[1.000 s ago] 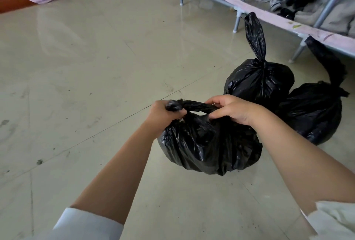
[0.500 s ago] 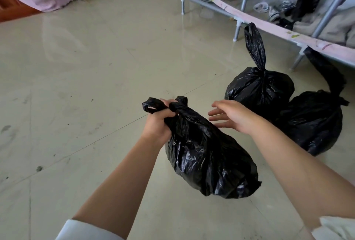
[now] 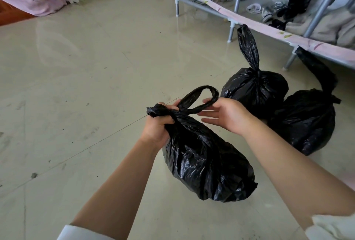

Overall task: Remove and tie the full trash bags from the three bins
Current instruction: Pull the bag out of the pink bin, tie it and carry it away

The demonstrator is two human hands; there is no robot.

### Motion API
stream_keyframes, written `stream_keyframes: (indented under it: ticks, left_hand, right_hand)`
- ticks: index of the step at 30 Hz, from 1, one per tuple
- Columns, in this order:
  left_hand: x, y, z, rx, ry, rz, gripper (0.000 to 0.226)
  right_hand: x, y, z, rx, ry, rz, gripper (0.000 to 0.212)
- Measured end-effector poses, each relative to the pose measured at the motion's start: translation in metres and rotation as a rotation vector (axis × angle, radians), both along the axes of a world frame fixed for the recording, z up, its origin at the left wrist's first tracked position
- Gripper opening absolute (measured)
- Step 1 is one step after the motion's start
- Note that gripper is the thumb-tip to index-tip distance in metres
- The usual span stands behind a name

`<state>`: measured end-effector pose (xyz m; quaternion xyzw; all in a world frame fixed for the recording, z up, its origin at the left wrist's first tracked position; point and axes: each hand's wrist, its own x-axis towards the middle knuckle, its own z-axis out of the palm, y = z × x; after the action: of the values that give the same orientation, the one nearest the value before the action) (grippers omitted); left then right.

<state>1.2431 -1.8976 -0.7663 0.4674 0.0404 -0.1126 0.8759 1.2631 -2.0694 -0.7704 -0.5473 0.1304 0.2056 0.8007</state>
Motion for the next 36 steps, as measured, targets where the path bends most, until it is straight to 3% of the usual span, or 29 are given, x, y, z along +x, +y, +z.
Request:
stream_keyframes:
  ticks: [2, 8, 11, 14, 16, 18, 20, 22, 24, 26, 29, 31, 34, 36]
  left_hand:
    - [0.001, 0.003, -0.003, 0.017, 0.021, 0.043, 0.074]
    - [0.006, 0.010, -0.013, -0.058, 0.075, -0.047, 0.034]
    - [0.008, 0.010, -0.008, -0.113, 0.029, -0.016, 0.066]
    - [0.008, 0.004, 0.001, -0.284, 0.061, 0.082, 0.069]
    - [0.011, 0.005, -0.001, -0.454, 0.145, 0.178, 0.071]
    - [0.014, 0.017, -0.010, -0.393, 0.217, 0.222, 0.074]
    - [0.011, 0.038, -0.026, -0.094, 0.283, 0.282, 0.073]
    - [0.003, 0.058, -0.051, 0.322, 0.341, 0.352, 0.060]
    - [-0.003, 0.064, -0.067, 0.670, 0.370, 0.372, 0.048]
    - [0.000, 0.063, -0.071, 0.733, 0.407, 0.404, 0.046]
    - [0.002, 0.060, -0.068, 0.537, 0.473, 0.425, 0.044]
    - [0.001, 0.061, -0.072, 0.305, 0.449, 0.448, 0.037]
    - [-0.012, 0.057, -0.080, 0.119, 0.501, 0.319, 0.011]
    - [-0.024, 0.052, -0.086, 0.174, 0.573, 0.166, 0.041]
  right_hand:
    - [0.001, -0.003, 0.002, 0.053, -0.037, -0.032, 0.037]
    - [0.006, -0.003, 0.001, 0.191, -0.057, -0.203, 0.028]
    - [0.008, 0.001, 0.011, 0.494, -0.110, -0.337, 0.034]
    - [0.012, 0.011, 0.020, 0.516, -0.106, -0.420, 0.041]
    - [0.016, 0.011, 0.024, 0.263, -0.149, -0.366, 0.042]
    - [0.015, -0.002, 0.018, -0.289, -0.327, -0.236, 0.041]
    - [0.002, -0.025, -0.002, -0.946, -0.525, -0.027, 0.039]
    - [-0.018, -0.047, -0.027, -1.313, -0.550, 0.121, 0.046]
    - [-0.034, -0.054, -0.043, -1.454, -0.556, 0.226, 0.054]
    - [-0.035, -0.049, -0.047, -1.543, -0.573, 0.322, 0.055]
    - [-0.029, -0.041, -0.050, -1.833, -0.540, 0.692, 0.053]
    - [-0.029, -0.039, -0.056, -1.841, -0.441, 0.862, 0.044]
    - [-0.028, -0.040, -0.058, -1.756, -0.340, 0.802, 0.033]
    - [-0.025, -0.040, -0.058, -1.693, -0.321, 0.744, 0.030]
